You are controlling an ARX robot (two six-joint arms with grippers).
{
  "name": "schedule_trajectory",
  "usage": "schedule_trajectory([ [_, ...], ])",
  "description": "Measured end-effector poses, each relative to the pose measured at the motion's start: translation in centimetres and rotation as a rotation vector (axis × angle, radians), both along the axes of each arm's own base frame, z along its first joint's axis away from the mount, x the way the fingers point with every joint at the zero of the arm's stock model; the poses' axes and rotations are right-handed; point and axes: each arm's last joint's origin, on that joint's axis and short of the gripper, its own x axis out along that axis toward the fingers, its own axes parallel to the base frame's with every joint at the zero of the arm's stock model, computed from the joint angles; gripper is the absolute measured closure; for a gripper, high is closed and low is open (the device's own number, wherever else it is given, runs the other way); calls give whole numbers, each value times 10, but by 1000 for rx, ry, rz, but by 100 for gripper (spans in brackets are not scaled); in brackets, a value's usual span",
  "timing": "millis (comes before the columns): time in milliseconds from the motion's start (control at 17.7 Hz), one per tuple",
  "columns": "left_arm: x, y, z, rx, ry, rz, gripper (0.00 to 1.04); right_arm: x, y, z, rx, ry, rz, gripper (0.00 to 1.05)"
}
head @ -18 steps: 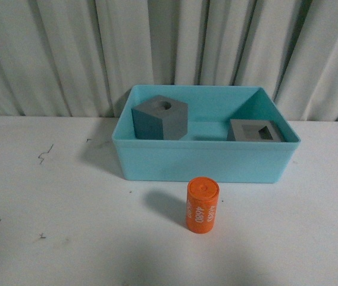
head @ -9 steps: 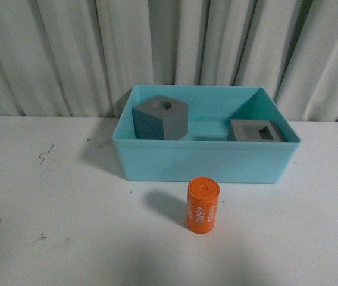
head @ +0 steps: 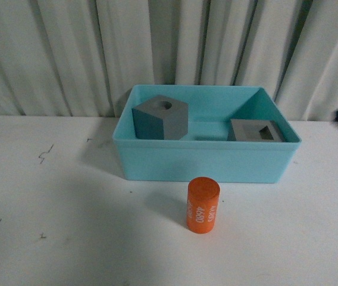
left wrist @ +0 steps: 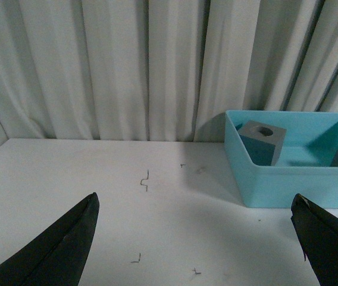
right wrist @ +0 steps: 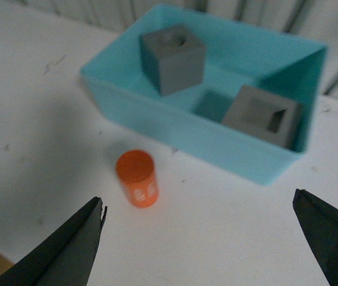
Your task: Place gray and orange parts in blue box
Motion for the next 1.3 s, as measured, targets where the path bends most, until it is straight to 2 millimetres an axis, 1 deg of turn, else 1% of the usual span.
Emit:
schedule_trajectory([
  [56, 0, 0, 0, 0, 0, 0, 7, 12, 17, -15, -47, 47, 53, 6],
  [169, 0, 0, 0, 0, 0, 0, 7, 30, 44, -27, -97, 59, 96, 6],
  [226, 0, 0, 0, 0, 0, 0, 7, 39, 54, -33, -112, 70, 101, 6],
  [338, 0, 0, 0, 0, 0, 0, 7, 52, 67, -55, -156, 134, 96, 6],
  [395, 0, 0, 0, 0, 0, 0, 7, 56, 71, -65, -172, 162, 95, 6],
  [564, 0, 0, 0, 0, 0, 0, 7, 75, 84, -81, -181, 181, 96, 6],
  [733, 0, 0, 0, 0, 0, 0, 7, 86, 98, -96, -214, 225, 98, 6],
  [902, 0, 0, 0, 0, 0, 0, 7, 98, 113, -104, -229, 234, 90, 6],
  [1128, 0, 0, 0, 0, 0, 0, 7, 110, 121, -117, -237, 266, 65, 6],
  [1297, 0, 0, 0, 0, 0, 0, 7, 114, 125, -119, -247, 273, 47, 6],
])
